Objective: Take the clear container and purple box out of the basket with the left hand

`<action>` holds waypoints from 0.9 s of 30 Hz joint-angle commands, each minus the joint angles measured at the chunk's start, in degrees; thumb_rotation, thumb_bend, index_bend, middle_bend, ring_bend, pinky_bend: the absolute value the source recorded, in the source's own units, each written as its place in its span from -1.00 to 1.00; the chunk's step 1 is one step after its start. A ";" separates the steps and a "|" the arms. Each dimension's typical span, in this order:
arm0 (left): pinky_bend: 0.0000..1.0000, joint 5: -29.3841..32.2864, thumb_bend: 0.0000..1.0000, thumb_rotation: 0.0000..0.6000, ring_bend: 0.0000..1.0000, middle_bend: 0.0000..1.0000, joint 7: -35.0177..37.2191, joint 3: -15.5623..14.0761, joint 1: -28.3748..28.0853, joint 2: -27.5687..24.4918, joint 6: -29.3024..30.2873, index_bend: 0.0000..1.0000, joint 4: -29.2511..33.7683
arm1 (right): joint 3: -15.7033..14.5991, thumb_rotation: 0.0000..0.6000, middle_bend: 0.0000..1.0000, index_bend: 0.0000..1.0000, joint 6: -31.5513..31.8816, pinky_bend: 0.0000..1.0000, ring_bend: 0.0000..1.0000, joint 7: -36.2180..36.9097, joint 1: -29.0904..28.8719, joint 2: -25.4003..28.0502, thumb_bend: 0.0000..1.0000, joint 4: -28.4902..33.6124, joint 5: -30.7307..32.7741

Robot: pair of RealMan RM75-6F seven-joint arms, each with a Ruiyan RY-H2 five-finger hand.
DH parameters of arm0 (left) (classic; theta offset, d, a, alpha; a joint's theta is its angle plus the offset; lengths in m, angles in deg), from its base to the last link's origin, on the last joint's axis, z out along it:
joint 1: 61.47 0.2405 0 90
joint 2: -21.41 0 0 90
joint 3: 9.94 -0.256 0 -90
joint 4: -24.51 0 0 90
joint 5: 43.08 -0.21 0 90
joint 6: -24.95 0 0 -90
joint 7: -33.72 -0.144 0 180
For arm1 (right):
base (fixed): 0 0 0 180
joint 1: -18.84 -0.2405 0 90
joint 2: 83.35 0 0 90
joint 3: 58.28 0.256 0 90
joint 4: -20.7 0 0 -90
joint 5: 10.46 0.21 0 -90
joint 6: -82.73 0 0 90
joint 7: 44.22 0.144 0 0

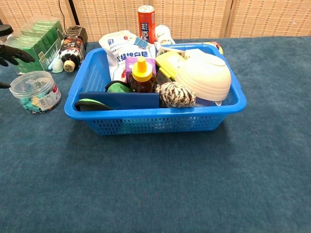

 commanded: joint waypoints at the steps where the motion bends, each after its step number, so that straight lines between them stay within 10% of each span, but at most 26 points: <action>1: -0.90 -1.39 -0.34 1.00 -1.00 -1.00 1.09 0.89 1.03 -1.06 1.95 -1.00 1.34 | 0.00 1.00 -1.00 -1.00 0.08 -1.00 -1.00 0.17 0.03 0.09 -1.00 0.05 -0.06; 15: -0.95 -20.30 -0.47 1.00 -1.00 -1.00 -1.08 3.40 7.29 -0.77 22.16 -1.00 8.31 | 0.07 1.00 -1.00 -1.00 0.53 -1.00 -1.00 1.36 0.21 0.62 -1.00 0.25 -0.28; 27: -0.95 -16.55 -0.49 1.00 -1.00 -1.00 -12.88 6.24 1.71 2.82 21.06 -1.00 13.94 | 0.11 1.00 -1.00 -1.00 0.62 -1.00 -1.00 2.28 0.24 0.97 -1.00 0.31 -0.38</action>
